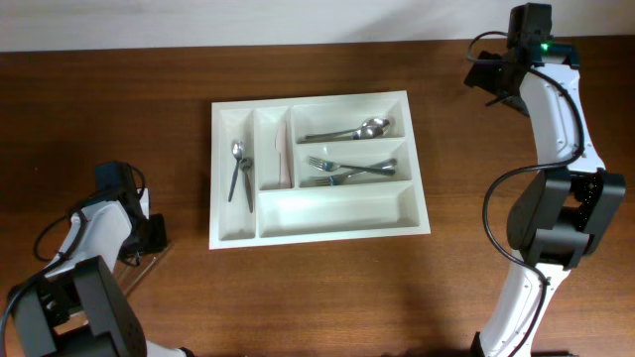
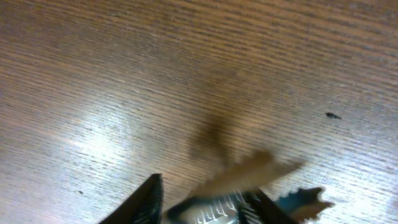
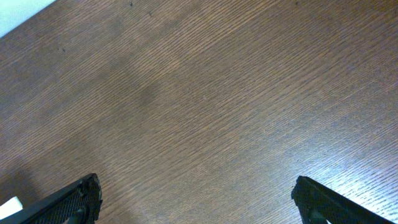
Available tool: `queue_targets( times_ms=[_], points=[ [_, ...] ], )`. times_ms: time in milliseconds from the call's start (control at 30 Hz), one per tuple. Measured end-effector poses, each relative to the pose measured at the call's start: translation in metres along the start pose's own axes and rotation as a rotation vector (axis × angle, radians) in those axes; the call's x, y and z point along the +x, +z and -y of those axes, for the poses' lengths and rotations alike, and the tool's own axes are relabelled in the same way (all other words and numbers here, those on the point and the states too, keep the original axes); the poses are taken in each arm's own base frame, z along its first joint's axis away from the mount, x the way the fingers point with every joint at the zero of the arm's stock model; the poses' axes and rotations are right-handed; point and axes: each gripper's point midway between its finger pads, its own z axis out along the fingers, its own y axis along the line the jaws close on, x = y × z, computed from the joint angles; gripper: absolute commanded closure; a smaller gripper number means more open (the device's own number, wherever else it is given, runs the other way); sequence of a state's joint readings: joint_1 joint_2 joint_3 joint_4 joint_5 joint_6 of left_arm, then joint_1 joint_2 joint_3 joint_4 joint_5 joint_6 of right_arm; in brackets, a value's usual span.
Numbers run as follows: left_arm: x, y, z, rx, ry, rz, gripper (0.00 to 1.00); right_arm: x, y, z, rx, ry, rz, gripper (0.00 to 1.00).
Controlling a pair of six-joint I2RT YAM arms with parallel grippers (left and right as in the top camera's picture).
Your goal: Pack container
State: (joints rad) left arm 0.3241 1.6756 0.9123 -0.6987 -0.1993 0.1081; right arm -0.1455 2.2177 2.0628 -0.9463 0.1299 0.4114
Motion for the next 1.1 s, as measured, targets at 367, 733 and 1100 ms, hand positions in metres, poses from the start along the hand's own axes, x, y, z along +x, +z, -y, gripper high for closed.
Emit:
queue_targets(
  times_ms=[367, 733, 1100],
  points=[
    [-0.011, 0.000, -0.001, -0.006, -0.008, 0.044, 0.80, 0.000, 0.000, 0.000, 0.000, 0.000, 0.000, 0.01],
    [-0.033, -0.002, -0.025, -0.138, -0.028, 0.137, 0.66, 0.000, 0.000, 0.000, 0.000, 0.000, 0.000, 0.01],
    [-0.039, -0.002, -0.032, -0.188, -0.003, 0.168, 0.58, 0.000, 0.000, 0.000, 0.000, 0.000, 0.000, 0.01]
  ],
)
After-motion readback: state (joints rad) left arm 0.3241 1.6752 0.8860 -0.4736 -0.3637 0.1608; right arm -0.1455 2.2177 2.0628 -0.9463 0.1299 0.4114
